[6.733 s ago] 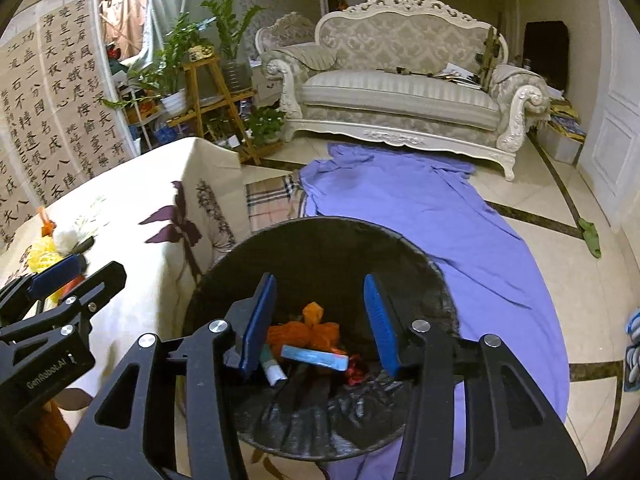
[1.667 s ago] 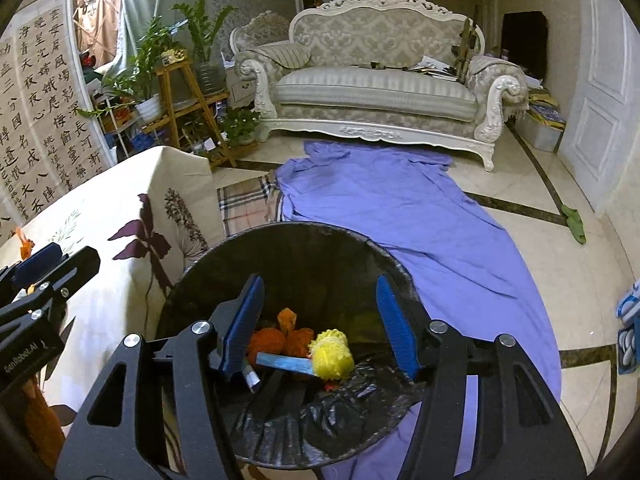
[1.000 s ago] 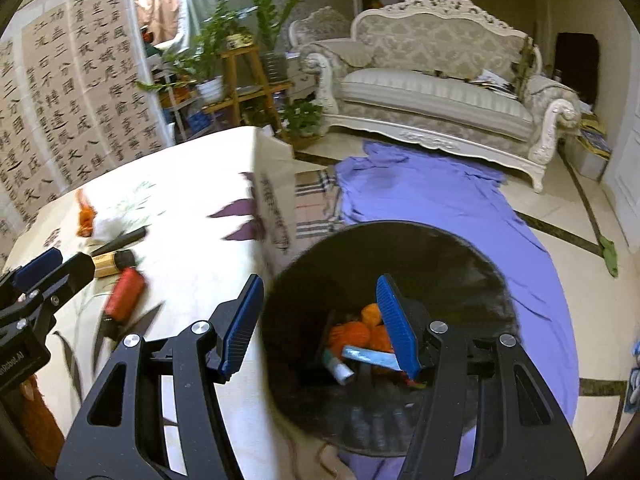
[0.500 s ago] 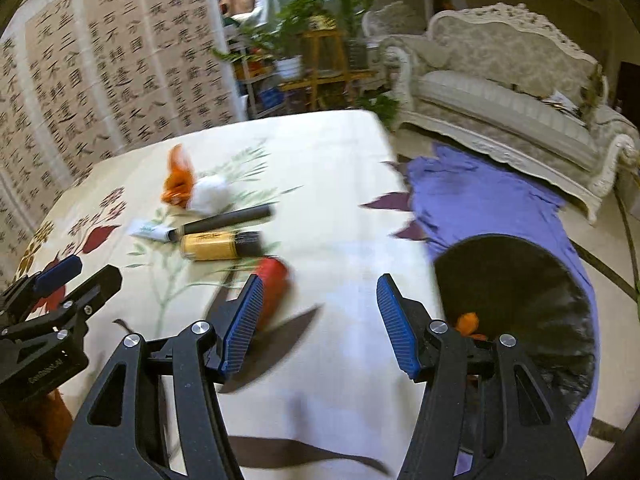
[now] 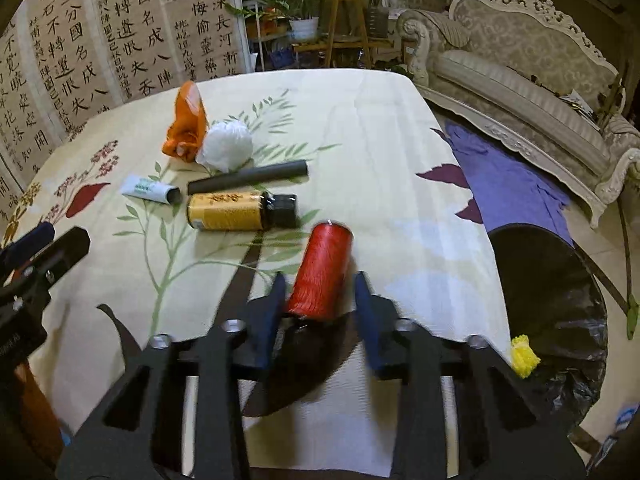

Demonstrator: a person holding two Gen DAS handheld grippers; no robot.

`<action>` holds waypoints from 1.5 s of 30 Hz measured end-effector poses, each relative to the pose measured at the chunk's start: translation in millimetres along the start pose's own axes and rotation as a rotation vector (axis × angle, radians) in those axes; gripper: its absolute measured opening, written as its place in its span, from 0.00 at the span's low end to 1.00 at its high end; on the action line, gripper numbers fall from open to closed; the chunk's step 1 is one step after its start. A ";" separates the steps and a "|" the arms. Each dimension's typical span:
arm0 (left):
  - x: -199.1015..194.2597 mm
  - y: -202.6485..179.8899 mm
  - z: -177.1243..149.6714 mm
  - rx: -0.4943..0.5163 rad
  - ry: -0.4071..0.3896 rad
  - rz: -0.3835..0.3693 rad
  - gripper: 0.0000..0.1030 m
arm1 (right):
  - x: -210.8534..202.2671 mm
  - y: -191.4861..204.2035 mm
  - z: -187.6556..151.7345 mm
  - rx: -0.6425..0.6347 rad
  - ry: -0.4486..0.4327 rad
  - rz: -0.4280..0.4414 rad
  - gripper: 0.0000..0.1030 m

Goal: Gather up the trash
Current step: 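Return to the table and grasp the red cylinder with the right tool, then grasp the white toothpaste tube with the left tool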

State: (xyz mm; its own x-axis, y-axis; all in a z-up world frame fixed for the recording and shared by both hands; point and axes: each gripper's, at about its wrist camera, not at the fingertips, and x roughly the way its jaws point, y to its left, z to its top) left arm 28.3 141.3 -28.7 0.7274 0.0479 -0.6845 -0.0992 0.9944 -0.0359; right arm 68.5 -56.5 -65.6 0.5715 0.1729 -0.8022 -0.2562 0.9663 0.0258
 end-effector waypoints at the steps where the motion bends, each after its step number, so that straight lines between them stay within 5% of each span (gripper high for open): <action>1: 2.2 0.2 0.7 0.001 0.004 0.000 0.73 | 0.1 -1.8 0.5 -0.002 -0.002 -0.003 0.23; 23: 82.7 -4.6 44.8 -0.051 0.163 0.059 0.73 | 17.7 -13.5 19.4 -0.035 -0.019 0.000 0.23; 36: 55.4 5.8 16.5 -0.030 0.200 0.045 0.73 | 13.3 -13.2 14.6 -0.045 -0.021 0.020 0.23; 45: 66.1 8.7 28.8 -0.057 0.194 0.025 0.73 | 12.0 -12.8 13.9 -0.025 -0.021 0.032 0.24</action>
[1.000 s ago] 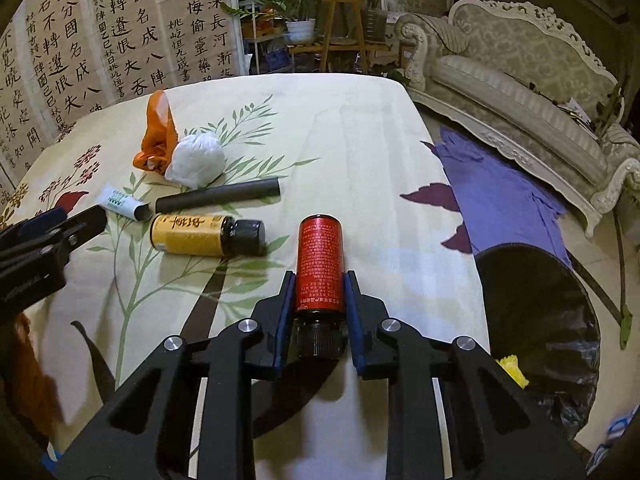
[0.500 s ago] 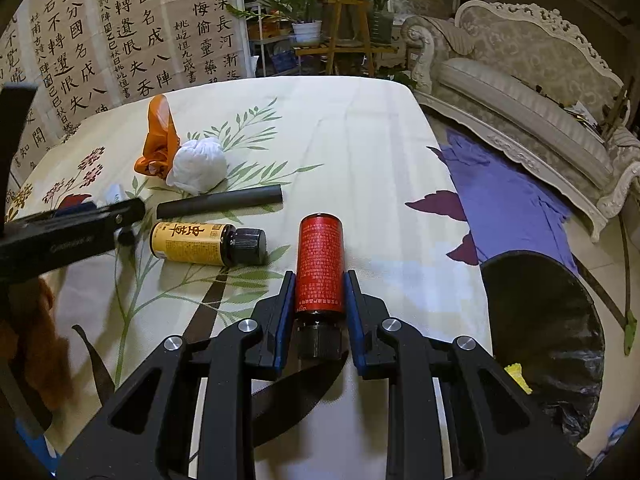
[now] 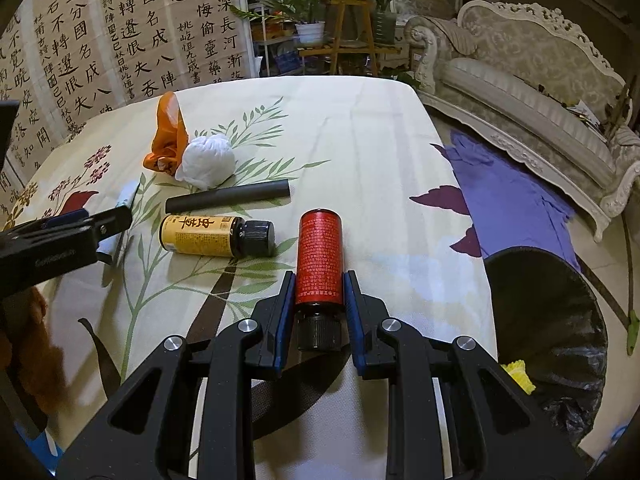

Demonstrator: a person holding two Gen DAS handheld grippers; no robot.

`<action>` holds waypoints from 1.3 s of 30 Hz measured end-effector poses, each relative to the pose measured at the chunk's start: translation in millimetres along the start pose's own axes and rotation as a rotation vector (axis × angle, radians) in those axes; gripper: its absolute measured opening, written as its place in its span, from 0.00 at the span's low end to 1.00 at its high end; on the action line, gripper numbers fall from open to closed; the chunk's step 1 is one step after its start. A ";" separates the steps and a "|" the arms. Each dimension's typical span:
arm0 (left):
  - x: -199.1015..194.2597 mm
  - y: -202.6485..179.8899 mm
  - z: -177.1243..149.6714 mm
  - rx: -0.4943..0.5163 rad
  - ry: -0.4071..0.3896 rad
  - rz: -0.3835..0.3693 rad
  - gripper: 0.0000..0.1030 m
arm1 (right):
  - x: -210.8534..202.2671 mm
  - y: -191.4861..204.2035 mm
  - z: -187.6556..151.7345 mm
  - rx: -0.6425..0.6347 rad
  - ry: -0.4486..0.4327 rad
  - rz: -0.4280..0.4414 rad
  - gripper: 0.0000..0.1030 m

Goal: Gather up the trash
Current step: 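Grasp the white toothpaste tube with the left tool, then carry the red cylinder and white tube over the bin and open both tools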

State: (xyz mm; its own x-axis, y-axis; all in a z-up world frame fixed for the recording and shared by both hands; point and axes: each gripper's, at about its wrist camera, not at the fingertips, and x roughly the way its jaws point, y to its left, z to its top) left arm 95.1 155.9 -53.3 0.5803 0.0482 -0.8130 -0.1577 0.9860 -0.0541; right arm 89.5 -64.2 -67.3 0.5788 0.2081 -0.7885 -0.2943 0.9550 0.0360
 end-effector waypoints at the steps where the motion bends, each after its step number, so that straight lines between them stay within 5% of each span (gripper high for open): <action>1: 0.0 0.2 0.2 0.001 -0.003 -0.001 0.71 | -0.4 -0.8 -0.2 0.005 0.001 0.003 0.25; 5: -4.2 0.1 -1.8 0.023 -0.022 -0.003 0.47 | -1.8 -4.4 -1.5 0.027 0.001 0.011 0.33; 7: -6.2 1.3 -4.0 0.030 -0.029 -0.005 0.26 | -2.2 -4.1 -1.9 0.026 0.001 0.007 0.33; 9: -7.7 3.4 -5.6 0.027 -0.032 -0.029 0.18 | -2.6 -2.0 -2.5 0.020 0.001 -0.002 0.33; 13: -12.8 2.5 -11.6 0.043 -0.038 -0.039 0.15 | -3.3 -1.0 -5.1 0.001 -0.001 -0.015 0.22; 25: -48.7 -6.1 -26.8 0.045 -0.132 -0.088 0.14 | -32.7 -4.8 -15.2 0.022 -0.065 -0.028 0.23; 39: -86.0 -106.9 -45.4 0.186 -0.202 -0.240 0.14 | -93.9 -84.7 -47.6 0.145 -0.145 -0.162 0.23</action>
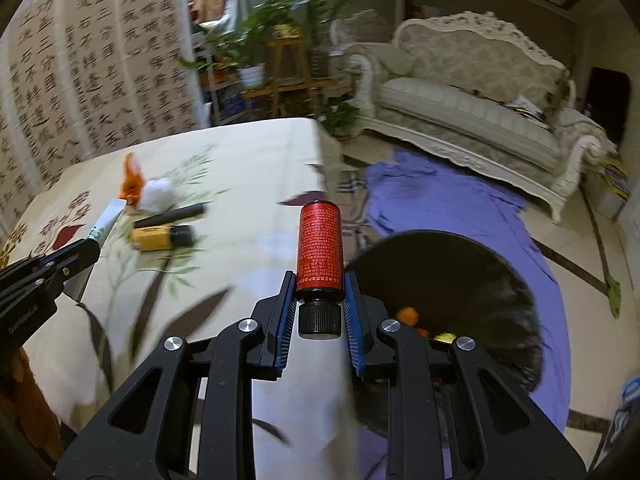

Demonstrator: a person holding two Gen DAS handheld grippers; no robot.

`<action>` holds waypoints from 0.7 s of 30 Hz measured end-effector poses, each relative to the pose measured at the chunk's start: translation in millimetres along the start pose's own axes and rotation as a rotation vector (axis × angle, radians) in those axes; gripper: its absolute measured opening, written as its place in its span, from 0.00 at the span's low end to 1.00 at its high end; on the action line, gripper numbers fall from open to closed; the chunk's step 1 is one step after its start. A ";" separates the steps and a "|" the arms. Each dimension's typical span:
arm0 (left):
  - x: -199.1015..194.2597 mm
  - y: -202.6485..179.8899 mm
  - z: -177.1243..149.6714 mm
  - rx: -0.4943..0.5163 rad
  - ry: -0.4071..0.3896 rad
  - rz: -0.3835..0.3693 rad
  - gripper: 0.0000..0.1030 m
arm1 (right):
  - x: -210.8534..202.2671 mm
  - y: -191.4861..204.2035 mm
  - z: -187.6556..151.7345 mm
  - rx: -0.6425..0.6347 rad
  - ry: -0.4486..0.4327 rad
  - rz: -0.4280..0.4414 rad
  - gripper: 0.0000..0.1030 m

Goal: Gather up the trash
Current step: 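Carry the red cylinder and white tube over the bin and open both tools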

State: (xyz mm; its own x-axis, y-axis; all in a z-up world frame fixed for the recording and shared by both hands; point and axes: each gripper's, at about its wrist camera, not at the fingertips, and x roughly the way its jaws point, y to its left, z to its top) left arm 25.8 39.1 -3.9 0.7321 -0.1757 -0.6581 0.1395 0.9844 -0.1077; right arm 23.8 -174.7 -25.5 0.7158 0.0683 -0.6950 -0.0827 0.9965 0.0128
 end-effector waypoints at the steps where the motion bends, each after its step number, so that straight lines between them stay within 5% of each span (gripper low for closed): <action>1: 3.0 -13.0 1.5 0.017 -0.004 -0.018 0.14 | -1.4 -8.0 -1.4 0.010 -0.001 -0.013 0.23; 11: 29.2 -100.1 3.1 0.122 0.000 -0.120 0.14 | -2.3 -78.2 -11.4 0.099 -0.016 -0.108 0.23; 21: 61.0 -137.4 8.8 0.173 0.018 -0.118 0.14 | 12.5 -112.4 -15.2 0.146 -0.015 -0.127 0.23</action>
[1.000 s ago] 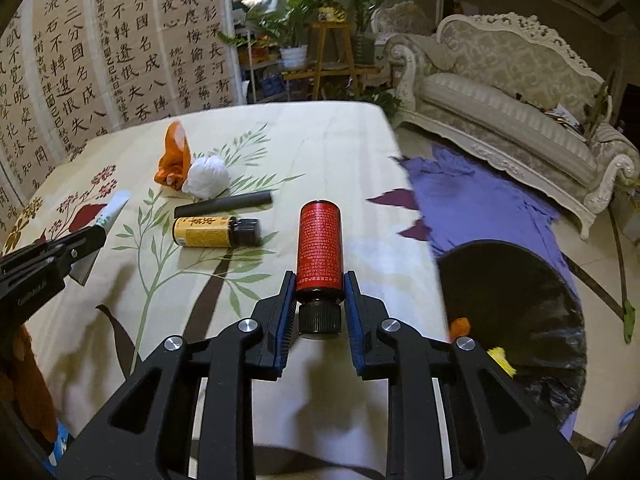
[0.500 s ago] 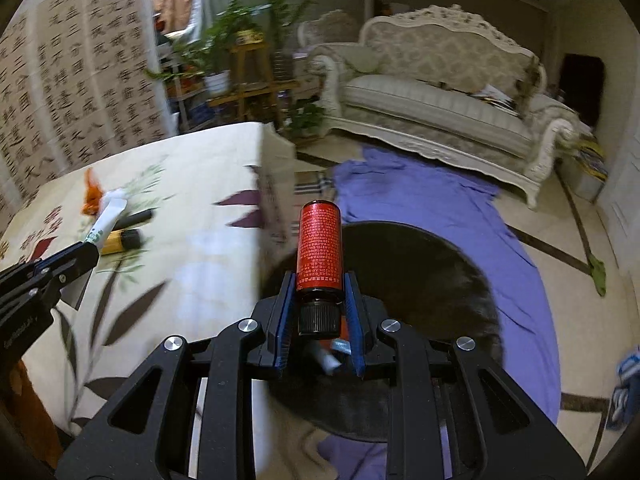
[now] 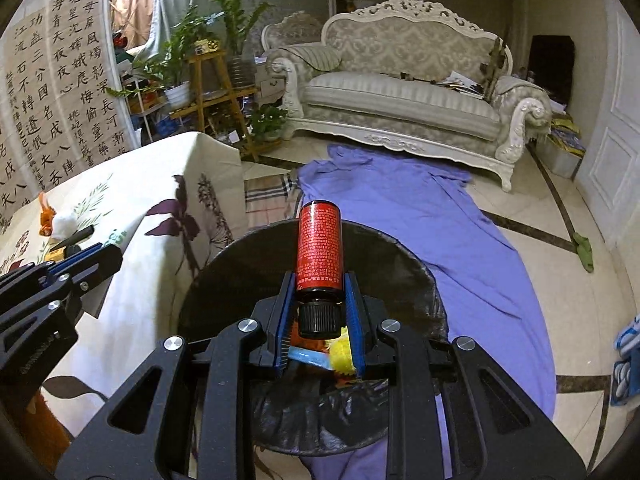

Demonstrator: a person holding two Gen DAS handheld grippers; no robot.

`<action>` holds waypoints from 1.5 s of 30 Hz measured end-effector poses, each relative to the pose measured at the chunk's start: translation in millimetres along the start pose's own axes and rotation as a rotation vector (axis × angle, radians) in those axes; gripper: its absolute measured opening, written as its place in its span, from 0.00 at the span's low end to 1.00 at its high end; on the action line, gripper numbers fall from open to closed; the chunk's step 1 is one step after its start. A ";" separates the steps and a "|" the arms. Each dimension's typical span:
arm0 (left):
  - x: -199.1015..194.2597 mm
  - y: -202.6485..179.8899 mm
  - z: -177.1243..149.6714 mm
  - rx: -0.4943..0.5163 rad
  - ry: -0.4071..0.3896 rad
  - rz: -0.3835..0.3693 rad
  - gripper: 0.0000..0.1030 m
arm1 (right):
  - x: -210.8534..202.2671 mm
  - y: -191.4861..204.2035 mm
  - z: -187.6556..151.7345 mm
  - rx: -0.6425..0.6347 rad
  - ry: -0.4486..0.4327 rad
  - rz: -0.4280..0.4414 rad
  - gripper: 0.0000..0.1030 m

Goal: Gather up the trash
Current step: 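Carry the red cylinder and white tube over the bin and open both tools, then move both open tools back over the table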

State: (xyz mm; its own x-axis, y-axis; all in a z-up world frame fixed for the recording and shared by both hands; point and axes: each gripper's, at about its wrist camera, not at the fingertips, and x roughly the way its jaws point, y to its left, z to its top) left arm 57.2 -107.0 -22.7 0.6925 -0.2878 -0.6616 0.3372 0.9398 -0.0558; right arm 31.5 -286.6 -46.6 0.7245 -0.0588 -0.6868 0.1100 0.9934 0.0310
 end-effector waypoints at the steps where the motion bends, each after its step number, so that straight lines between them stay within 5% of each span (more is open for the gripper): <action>1: 3.3 -2.7 -0.3 0.005 0.002 0.003 0.14 | 1.5 -2.5 0.3 0.004 0.000 0.000 0.23; 6: 15.1 -15.2 2.1 0.027 0.011 0.011 0.19 | 9.8 -15.4 0.9 0.038 0.005 -0.005 0.24; 10: 20.9 -16.2 0.5 0.025 0.020 0.019 0.45 | 11.9 -24.3 1.6 0.066 0.009 -0.018 0.36; 16: 16.4 -8.8 -1.8 0.009 0.030 0.022 0.60 | 8.3 -27.0 1.0 0.072 0.005 -0.031 0.39; 23: 0.5 20.2 -7.0 -0.015 0.027 0.079 0.62 | 6.5 -4.7 4.9 0.050 0.008 0.014 0.42; 35: -26.3 103.9 -32.9 -0.101 0.070 0.247 0.64 | 11.7 89.1 5.2 -0.089 0.050 0.186 0.45; 45: -36.3 150.2 -42.5 -0.146 0.080 0.305 0.66 | 17.3 164.9 1.8 -0.214 0.104 0.288 0.47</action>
State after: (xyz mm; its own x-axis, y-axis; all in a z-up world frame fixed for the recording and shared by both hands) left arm 55.6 52.4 -38.9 0.6931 0.0200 -0.7206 0.0241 0.9984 0.0509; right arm 63.4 -124.0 -52.1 0.6305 0.2259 -0.7425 -0.2413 0.9663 0.0891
